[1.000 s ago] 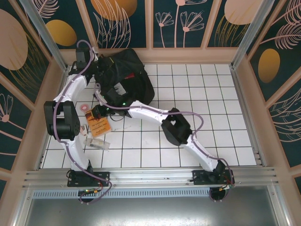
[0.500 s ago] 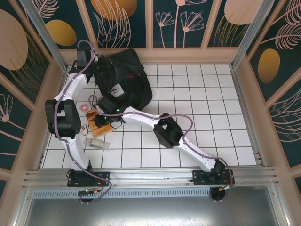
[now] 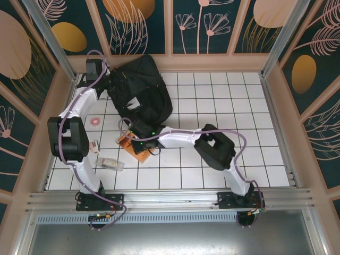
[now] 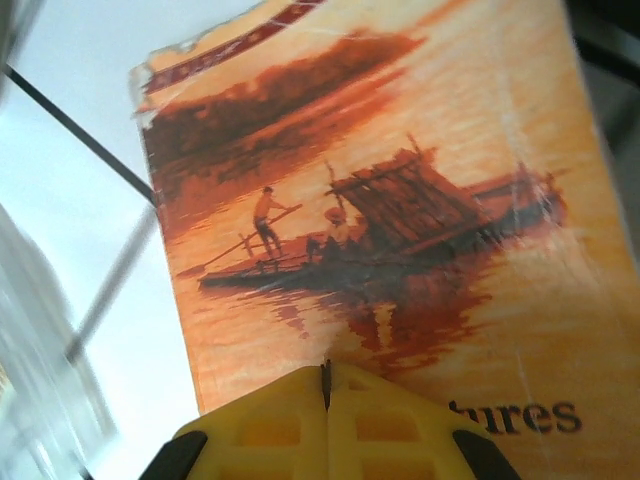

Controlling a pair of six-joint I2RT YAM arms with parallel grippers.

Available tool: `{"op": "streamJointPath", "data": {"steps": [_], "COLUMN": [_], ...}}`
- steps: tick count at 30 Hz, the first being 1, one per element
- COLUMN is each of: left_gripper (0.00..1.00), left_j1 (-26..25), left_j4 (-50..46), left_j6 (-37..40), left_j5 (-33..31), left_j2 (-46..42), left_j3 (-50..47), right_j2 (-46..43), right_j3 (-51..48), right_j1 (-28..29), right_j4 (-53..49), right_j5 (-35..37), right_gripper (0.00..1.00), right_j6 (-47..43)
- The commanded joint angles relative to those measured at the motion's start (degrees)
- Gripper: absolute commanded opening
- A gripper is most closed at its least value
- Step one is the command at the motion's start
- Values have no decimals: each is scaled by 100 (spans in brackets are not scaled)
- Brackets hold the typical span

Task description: Pack books, pencil case, and school supplies into a backpack

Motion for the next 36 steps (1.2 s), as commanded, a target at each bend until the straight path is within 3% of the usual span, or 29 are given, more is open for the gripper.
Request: {"op": "streamJointPath", "data": {"steps": [1, 10, 17, 21, 28, 36], "left_gripper": [0, 0, 0, 0, 0, 0], "left_j1": [-35, -490, -974, -1259, -1285, -1283], "left_j4": [-15, -585, -690, -662, -716, -757], "left_j6": [220, 726, 834, 815, 845, 797], "left_j5": [-286, -1114, -1219, -968, -1248, -1886], "left_j2": [-350, -1138, -1707, -1889, -2501, -3197], "left_j3": [-169, -734, -1467, -1920, -2217, -2916], "right_j2": [-32, -1555, -2505, -3657, -4914, -5445], "right_j3": [-1295, -3031, -3494, -3622, -4509, -5684], "right_j1": [-223, -898, -1253, -1408, -1981, -2657], "right_j4": [-1300, -842, -416, -182, -229, 867], "right_j5": [556, 746, 520, 196, -364, -1496], "right_gripper": [0, 0, 0, 26, 56, 60], "right_j6": [107, 62, 9, 404, 1371, 1841]}}
